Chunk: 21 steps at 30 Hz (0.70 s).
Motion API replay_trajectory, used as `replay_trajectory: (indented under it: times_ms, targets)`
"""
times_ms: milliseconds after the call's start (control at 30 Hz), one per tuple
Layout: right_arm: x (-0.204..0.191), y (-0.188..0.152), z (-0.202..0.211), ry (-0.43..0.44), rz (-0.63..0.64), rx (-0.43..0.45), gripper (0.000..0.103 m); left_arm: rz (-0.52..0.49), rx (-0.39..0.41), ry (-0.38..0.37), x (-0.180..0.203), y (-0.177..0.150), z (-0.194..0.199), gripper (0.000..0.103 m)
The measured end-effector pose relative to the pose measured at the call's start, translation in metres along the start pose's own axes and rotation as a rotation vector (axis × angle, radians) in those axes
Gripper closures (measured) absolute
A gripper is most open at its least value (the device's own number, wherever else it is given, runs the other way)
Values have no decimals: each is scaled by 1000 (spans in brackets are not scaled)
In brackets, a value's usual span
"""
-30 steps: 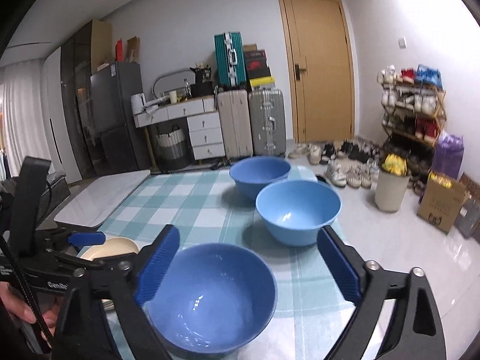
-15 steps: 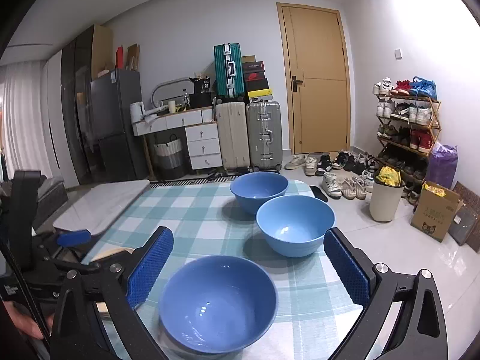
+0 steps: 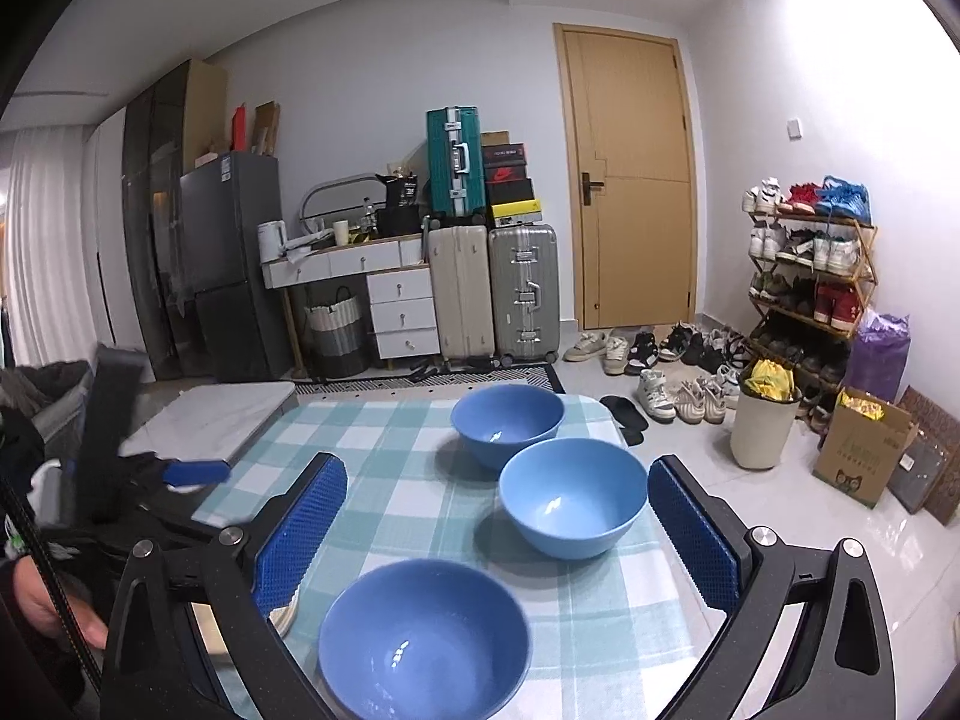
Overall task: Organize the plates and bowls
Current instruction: 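Move both open tools toward the remaining blue bowls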
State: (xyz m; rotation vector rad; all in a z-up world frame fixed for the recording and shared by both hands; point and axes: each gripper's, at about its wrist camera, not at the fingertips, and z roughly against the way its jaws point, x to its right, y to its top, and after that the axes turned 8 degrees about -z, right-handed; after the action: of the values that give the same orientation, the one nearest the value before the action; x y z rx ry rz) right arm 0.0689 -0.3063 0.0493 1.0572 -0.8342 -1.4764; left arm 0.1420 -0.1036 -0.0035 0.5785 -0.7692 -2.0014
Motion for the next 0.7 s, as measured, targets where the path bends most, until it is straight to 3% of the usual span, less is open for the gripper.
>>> replay_trajectory:
  times_ms: [100,200,300,400,533,700]
  targets:
    - [14,16,-2,-11,-28,17,1,-14,-43,-42,0,22,-18,0]
    - [33,31,-13,-5,-60,-31,1,-13,-94,-71,0,41,-38,0]
    - [53,43,-29,-19,-97,-65,1,-7,-141,-55,-1,60,-62,0]
    - [76,52,-56,-25,-121,-100,1,-2,-195,-57,-1,72,-88,0]
    - [97,57,-99,-40,-106,-167,1,48,-279,-135,1,82,-126,0]
    - [120,51,-165,-48,-111,-271,1,44,-319,-178,12,95,-162,0]
